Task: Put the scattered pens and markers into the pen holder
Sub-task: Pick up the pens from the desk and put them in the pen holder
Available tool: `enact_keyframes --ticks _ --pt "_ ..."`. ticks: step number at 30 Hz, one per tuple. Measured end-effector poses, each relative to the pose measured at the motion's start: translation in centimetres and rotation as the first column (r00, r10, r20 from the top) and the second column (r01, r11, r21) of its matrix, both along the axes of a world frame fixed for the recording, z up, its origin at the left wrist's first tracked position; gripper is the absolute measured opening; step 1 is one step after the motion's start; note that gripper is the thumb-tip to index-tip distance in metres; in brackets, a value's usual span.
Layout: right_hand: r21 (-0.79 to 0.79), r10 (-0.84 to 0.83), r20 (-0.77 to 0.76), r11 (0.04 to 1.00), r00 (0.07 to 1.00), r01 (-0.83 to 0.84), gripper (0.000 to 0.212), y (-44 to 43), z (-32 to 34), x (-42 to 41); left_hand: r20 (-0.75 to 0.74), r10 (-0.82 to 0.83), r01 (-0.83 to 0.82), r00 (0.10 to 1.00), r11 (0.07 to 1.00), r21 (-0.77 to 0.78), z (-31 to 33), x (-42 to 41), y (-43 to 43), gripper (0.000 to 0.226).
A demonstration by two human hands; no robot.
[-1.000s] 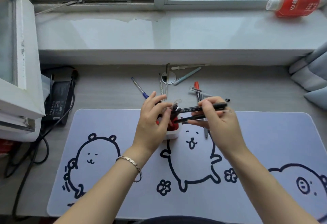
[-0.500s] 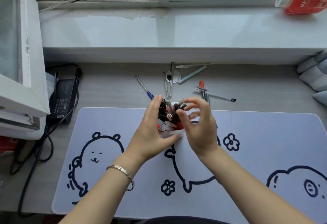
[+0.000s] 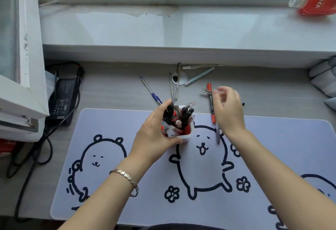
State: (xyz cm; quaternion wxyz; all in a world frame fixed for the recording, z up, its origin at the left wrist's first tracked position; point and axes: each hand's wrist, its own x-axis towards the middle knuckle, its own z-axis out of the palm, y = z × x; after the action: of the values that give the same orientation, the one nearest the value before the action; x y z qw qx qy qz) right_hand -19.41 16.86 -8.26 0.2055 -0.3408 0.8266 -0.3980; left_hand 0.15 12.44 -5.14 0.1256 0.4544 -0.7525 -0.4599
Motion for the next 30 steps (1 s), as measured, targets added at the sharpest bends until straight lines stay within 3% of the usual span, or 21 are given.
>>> enact_keyframes --ticks 2,4,9,12,16,19,21,23,26,30 --pt "0.434 -0.049 -0.044 0.899 0.998 0.063 0.046 -0.7 -1.5 -2.2 0.002 0.005 -0.005 1.000 1.000 0.008 -0.1 0.0 0.0 0.093" --pt "0.625 0.003 -0.058 0.780 0.998 0.035 0.049 -1.3 -2.8 -2.9 0.002 0.013 -0.013 1.000 1.000 0.017 -0.1 0.0 0.1 0.093" --pt "0.595 0.099 -0.054 0.802 0.994 -0.048 0.021 -3.3 -4.0 -2.4 0.006 0.015 -0.015 1.000 1.000 0.022 -0.1 0.0 0.1 0.093" --pt "0.606 0.260 0.124 0.744 0.957 -0.281 0.039 -3.0 -2.7 -2.5 0.011 0.006 -0.006 1.000 1.000 0.021 0.0 0.0 0.1 0.093" --pt "0.420 0.322 0.309 0.798 0.895 -0.433 0.017 -0.5 0.7 -2.2 0.016 0.005 -0.005 1.000 1.000 0.028 0.0 0.0 0.1 0.092" --pt "0.034 0.276 0.402 0.948 0.873 -0.316 0.015 1.4 4.7 -1.5 0.016 0.007 -0.008 1.000 1.000 0.028 -0.1 0.1 0.0 0.093" --pt "-0.247 0.280 0.414 0.950 0.866 -0.189 0.018 2.6 7.4 -0.8 0.020 0.006 -0.007 1.000 1.000 0.024 -0.1 0.1 0.0 0.094" --pt "-0.414 0.319 0.362 0.897 0.876 -0.155 0.015 3.4 9.0 0.4 0.023 0.006 -0.006 1.000 1.000 0.020 0.0 0.0 0.1 0.094" --pt "-0.422 0.377 0.270 0.873 0.886 -0.243 0.009 3.6 8.5 2.8 0.018 0.014 -0.014 1.000 1.000 0.023 0.1 0.0 0.2 0.094" --pt "-0.232 0.430 0.030 0.881 0.903 -0.412 0.014 3.1 5.5 5.8 0.015 0.020 -0.021 1.000 1.000 0.016 0.0 0.0 0.1 0.093"
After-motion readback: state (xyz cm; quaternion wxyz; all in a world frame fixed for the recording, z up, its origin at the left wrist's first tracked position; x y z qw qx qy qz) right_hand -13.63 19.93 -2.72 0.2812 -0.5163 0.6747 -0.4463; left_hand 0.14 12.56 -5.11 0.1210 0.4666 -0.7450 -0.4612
